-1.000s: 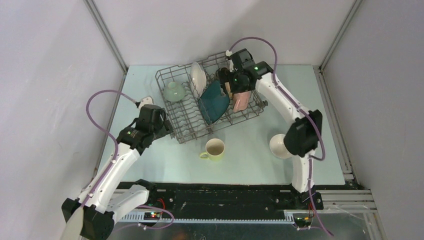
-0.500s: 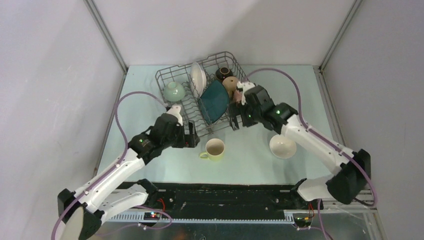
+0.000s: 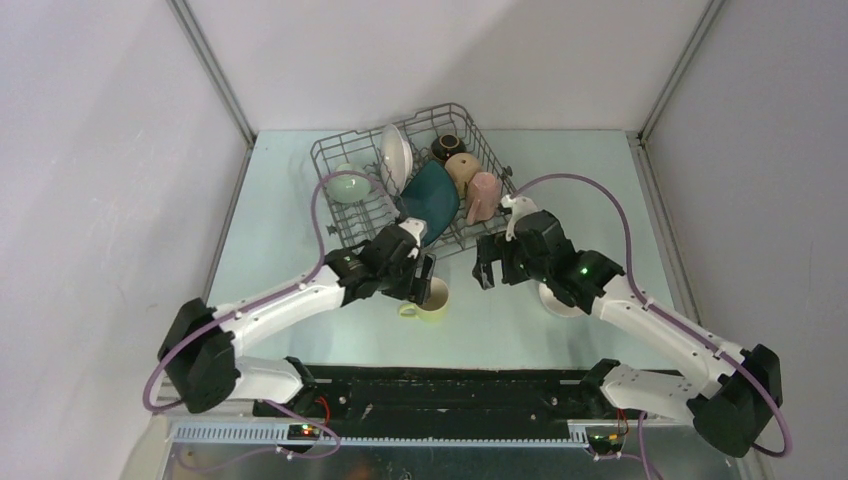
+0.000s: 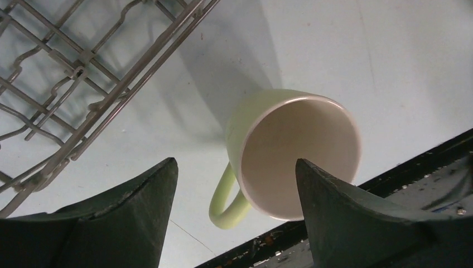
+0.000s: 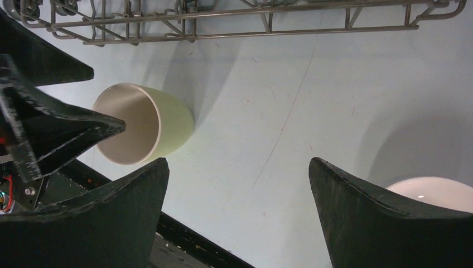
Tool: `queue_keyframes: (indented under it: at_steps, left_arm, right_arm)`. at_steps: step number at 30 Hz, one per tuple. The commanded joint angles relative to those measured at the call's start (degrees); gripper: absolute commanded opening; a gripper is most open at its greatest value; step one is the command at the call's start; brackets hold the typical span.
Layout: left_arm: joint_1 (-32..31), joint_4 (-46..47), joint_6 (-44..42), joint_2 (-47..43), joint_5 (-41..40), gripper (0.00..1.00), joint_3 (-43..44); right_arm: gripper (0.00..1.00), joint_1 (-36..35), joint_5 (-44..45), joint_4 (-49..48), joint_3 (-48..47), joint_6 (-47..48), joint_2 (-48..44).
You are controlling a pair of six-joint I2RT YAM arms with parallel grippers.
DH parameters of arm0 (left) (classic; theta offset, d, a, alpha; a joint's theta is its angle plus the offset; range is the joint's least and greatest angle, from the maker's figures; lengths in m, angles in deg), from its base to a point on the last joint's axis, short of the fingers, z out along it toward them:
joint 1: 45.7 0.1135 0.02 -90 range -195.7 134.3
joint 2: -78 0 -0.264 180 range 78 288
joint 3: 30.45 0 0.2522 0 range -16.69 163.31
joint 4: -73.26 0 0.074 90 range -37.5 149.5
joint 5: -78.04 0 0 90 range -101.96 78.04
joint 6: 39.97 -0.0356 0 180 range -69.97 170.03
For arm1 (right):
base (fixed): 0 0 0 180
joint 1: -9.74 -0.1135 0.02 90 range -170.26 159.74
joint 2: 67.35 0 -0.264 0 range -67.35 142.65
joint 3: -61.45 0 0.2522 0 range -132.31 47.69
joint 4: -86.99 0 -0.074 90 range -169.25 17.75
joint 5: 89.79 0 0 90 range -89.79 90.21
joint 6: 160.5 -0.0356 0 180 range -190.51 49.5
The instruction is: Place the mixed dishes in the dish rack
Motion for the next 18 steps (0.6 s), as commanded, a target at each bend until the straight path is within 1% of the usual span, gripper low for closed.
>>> queue_keyframes:
  at_steps: [1,2,3,4,8,9,10,11,12,14,18]
  left_arm:
    - [-0.58,2.00,-1.82,3.53,-0.55,0.80,2.57]
    - [-0.61,2.24,-1.94,4.78,-0.07,0.77,2.92]
    - [-0.63,2.40,-1.97,5.31,0.88,0.72,3.04]
    - [-0.72,2.84,-1.93,6.04,1.34,0.70,3.02]
    - [-1.05,4.76,-1.57,6.01,3.61,0.53,1.52]
    - [-1.07,5.08,-1.57,5.71,3.68,0.43,1.01]
    - [-1.15,5.05,-1.68,4.96,3.57,0.30,0.81]
    - [-1.21,4.69,-1.75,4.57,3.39,0.23,0.76]
    - [-1.21,4.41,-2.03,3.46,2.93,0.08,0.71]
    - [-1.19,3.51,-2.80,1.64,2.65,0.01,0.71]
    - [-1.30,3.79,-5.16,-3.26,4.11,0.00,0.28]
  right_arm:
    - [0.98,0.10,0.34,-3.61,1.73,-1.71,-2.30]
    - [0.98,0.20,0.16,-3.69,1.94,-1.80,-2.36]
    - [0.98,0.38,0.07,-3.79,2.32,-1.97,-2.58]
    - [0.98,0.52,-0.21,-3.82,2.41,-2.10,-2.64]
    - [0.99,2.90,-3.50,-4.00,2.97,-2.81,-2.72]
    - [0.99,3.53,-4.88,-3.97,3.12,-3.13,-2.59]
    - [0.99,4.95,-7.49,-4.02,3.17,-3.30,-2.51]
    - [0.99,5.70,-8.98,-4.02,3.31,-3.69,-2.38]
    - [0.99,7.14,-11.66,-4.03,3.39,-3.84,-2.36]
    - [0.99,9.37,-15.84,-4.00,3.75,-4.38,-2.62]
    - [0.99,13.75,-24.29,-3.40,3.82,-6.11,-3.53]
